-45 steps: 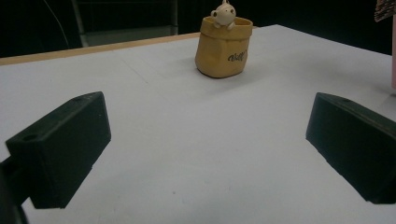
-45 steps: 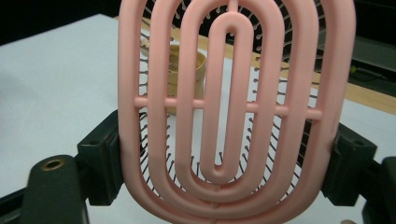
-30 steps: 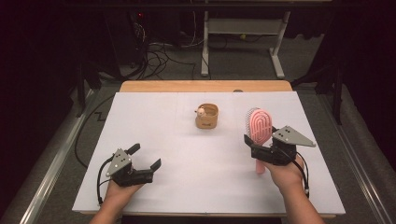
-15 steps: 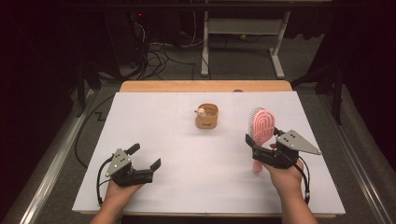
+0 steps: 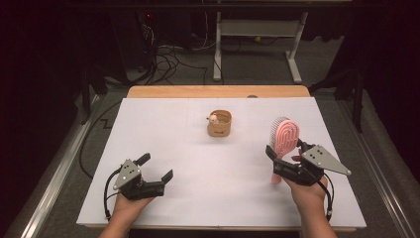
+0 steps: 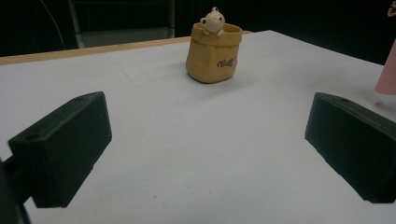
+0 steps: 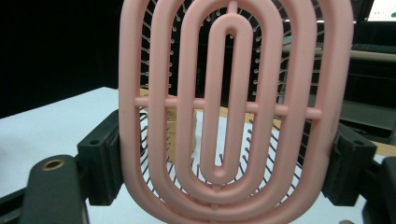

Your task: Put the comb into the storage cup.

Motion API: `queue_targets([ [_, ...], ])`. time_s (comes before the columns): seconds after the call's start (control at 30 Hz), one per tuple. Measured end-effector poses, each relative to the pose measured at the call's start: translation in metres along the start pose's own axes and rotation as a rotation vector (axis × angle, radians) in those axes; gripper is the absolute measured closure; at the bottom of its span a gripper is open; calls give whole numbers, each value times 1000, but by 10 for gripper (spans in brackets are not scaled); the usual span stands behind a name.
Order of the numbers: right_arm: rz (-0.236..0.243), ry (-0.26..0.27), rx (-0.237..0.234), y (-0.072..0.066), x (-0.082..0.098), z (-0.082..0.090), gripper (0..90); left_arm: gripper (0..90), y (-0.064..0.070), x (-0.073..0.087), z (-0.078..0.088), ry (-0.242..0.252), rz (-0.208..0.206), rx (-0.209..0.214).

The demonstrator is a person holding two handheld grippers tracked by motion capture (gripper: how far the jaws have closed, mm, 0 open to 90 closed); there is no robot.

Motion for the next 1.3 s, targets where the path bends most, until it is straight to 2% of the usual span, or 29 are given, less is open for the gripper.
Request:
queue_targets([
  [0.27,15,10,12,0,-3,4,201,13,2,0,0,-2,-3,5],
  [0.9,26,2,-12,-10,-1,1,200,13,0,0,0,-5,-3,2],
  [1.07,39,3,-25,-12,-2,-4,200,13,-2,2,0,-9,6,-2],
  [1.3,33,-6,-33,-17,-1,-18,200,13,-2,2,1,-12,-5,1],
])
Point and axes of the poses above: each handheld gripper's, and its own axes: z roughly backward along the jaws, x roughly out of its underside, y roughly to its right, the point moved 5 cm from there along -z, roughly forward along the jaws, and after that the axes turned 14 degrees about y, right-handed, at the moved point
